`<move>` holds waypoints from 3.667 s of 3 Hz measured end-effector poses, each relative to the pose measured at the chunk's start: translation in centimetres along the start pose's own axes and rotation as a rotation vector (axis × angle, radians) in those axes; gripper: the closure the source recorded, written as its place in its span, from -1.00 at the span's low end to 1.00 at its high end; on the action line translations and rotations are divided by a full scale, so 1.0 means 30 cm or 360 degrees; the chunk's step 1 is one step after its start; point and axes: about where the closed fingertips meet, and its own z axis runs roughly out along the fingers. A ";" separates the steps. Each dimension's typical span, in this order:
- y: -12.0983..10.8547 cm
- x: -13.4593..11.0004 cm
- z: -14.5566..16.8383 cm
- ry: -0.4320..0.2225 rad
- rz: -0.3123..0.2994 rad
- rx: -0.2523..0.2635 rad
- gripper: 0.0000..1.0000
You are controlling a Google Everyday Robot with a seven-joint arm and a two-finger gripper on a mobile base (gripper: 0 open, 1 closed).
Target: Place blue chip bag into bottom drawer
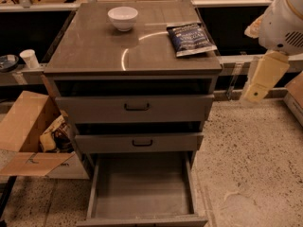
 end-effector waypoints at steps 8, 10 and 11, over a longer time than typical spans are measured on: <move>-0.763 -0.276 0.621 -0.0532 0.0461 0.0088 -1.00; -0.866 -0.212 0.755 -0.0418 0.0604 0.0133 -1.00; -0.903 -0.159 0.781 -0.0393 0.0685 0.0171 -1.00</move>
Offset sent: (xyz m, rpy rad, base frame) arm 0.1794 0.0318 -0.0700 0.2499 -0.1272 -0.1005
